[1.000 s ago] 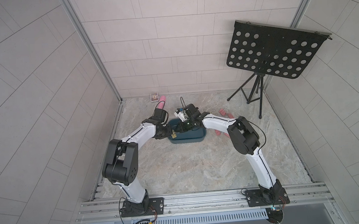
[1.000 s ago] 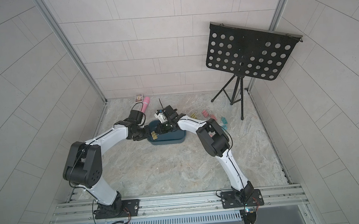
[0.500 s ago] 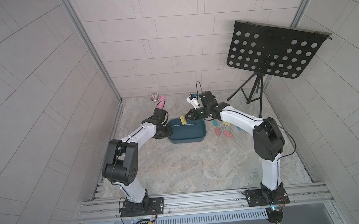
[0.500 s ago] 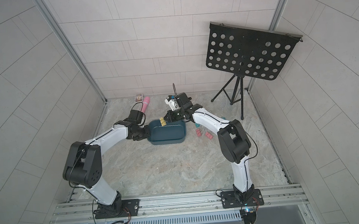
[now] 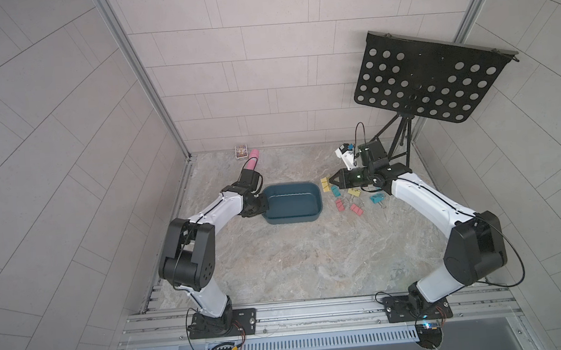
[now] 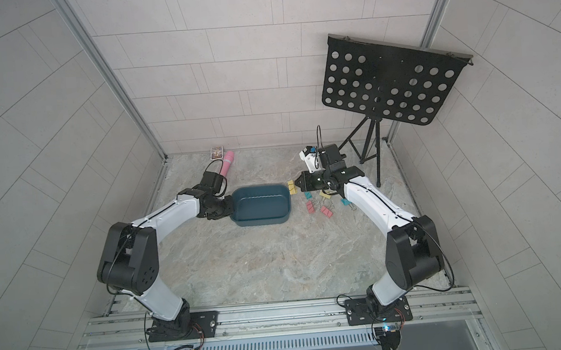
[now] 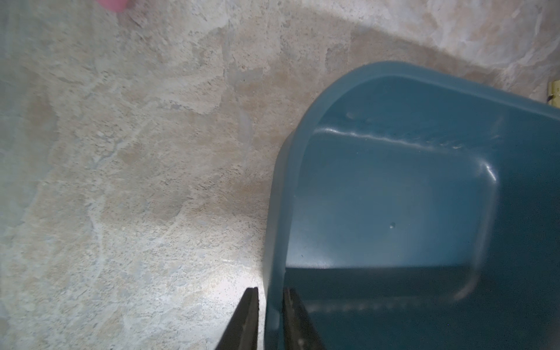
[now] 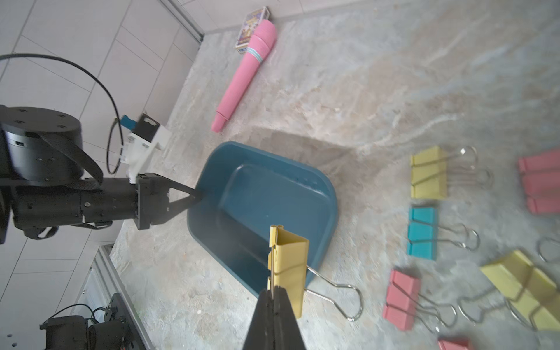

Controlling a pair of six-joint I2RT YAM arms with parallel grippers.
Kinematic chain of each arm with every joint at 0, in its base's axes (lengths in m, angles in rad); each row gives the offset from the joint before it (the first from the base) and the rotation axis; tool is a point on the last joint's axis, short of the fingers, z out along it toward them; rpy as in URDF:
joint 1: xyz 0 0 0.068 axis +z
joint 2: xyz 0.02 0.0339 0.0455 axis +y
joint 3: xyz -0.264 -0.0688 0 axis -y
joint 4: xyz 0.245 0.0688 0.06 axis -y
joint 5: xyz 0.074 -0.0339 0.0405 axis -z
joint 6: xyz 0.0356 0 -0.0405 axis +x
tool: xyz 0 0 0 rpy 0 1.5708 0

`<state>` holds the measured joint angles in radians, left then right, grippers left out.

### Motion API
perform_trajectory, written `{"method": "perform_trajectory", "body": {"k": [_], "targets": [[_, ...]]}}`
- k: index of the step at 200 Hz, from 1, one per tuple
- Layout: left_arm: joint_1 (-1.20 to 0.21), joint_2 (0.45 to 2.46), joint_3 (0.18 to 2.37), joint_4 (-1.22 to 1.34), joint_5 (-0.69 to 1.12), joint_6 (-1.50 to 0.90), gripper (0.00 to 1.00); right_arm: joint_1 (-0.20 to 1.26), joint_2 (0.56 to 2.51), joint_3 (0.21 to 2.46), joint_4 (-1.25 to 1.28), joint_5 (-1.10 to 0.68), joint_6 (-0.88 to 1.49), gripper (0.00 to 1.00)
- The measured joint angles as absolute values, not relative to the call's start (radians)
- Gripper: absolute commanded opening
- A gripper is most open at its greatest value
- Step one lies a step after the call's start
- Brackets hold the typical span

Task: Take out the binder clips from the storage box
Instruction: Pick up the binder clip from the storage box, then place the binder clip at the center of the board.

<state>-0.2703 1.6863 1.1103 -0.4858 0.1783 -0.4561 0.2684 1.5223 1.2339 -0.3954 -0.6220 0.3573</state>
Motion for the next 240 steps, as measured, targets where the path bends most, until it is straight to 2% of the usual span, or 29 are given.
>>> {"method": "perform_trajectory", "body": {"k": [48, 96, 240], "targets": [[-0.270, 1.663, 1.110, -0.492, 0.175, -0.456, 0.24, 0.177, 1.420, 1.060, -0.417, -0.648, 0.345, 0.00], [-0.270, 1.623, 1.106, -0.486, 0.173, -0.471, 0.24, 0.125, 1.410, 0.955, -0.420, -0.678, 0.332, 0.00], [-0.270, 1.611, 1.106, -0.486, 0.137, -0.471, 0.24, 0.105, 1.597, 0.886, -0.298, -0.760, 0.417, 0.00]]}}
